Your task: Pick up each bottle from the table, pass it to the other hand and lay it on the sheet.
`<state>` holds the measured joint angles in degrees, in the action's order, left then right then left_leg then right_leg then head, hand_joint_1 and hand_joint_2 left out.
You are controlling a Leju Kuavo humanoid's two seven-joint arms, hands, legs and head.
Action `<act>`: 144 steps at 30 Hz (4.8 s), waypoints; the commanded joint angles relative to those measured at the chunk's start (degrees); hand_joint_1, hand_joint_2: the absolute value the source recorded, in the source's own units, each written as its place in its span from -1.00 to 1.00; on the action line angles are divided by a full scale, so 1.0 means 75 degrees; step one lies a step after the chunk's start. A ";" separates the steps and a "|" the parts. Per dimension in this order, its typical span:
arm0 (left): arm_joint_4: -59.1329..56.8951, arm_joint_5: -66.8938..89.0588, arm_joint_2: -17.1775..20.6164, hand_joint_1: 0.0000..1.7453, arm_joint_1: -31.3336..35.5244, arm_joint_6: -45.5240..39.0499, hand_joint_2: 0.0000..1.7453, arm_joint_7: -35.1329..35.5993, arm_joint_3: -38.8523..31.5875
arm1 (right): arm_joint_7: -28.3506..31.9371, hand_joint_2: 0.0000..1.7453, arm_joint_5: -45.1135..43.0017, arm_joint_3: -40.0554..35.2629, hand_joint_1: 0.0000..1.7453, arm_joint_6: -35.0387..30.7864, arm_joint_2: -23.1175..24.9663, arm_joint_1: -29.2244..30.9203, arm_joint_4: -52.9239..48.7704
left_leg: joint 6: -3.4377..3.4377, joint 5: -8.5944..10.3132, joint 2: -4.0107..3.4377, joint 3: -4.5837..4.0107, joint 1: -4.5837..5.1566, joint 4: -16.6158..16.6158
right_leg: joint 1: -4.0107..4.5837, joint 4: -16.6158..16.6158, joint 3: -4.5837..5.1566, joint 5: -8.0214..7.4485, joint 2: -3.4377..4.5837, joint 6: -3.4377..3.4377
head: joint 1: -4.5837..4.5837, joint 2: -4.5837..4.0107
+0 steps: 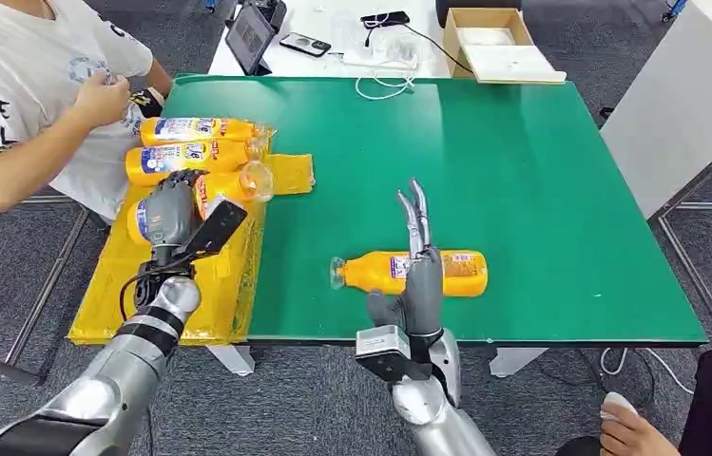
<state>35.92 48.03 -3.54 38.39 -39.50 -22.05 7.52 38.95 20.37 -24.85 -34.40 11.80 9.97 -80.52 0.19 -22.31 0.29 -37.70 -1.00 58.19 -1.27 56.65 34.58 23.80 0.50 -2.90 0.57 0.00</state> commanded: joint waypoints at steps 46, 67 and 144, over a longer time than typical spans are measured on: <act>-0.2778 -0.0413 0.0420 -1.00 0.0409 0.5875 -1.00 0.0820 -0.1666 | -0.0178 -1.00 -0.0271 0.0691 -1.00 0.0521 -0.0033 0.0639 0.1530 | 0.0007 0.0003 0.0068 0.0126 0.0004 -0.0024 | -0.0001 -0.0024 -0.0136 0.0009 -0.0053 0.0026 | 0.0000 0.0000; 0.1722 -0.3237 -0.0378 -1.00 -0.1056 0.0190 1.00 -0.2393 -0.1124 | -0.1186 1.00 0.0977 0.0304 -1.00 0.1251 -0.0331 0.0672 0.2457 | 0.0006 -0.0005 0.0058 0.0075 -0.0001 -0.0008 | 0.0006 -0.0014 -0.0093 0.0012 -0.0053 0.0021 | 0.0003 0.0000; 0.1684 -0.4216 -0.1052 -1.00 -0.2043 0.2899 1.00 -0.2003 -0.0156 | -0.3655 1.00 0.1923 -0.0682 -1.00 0.6440 -0.2682 0.4480 0.7455 | 0.0002 -0.0001 0.0075 0.0064 0.0006 -0.0002 | -0.0001 -0.0013 -0.0091 0.0011 -0.0072 0.0019 | 0.0000 0.0000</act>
<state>53.53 17.38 -11.67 20.50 -18.38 -37.64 5.18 14.07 34.86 -24.31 10.65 -6.03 41.49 -30.40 0.18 -22.29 0.79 -37.35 -0.94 58.21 -1.32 56.59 34.08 23.84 0.09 -2.87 0.57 0.00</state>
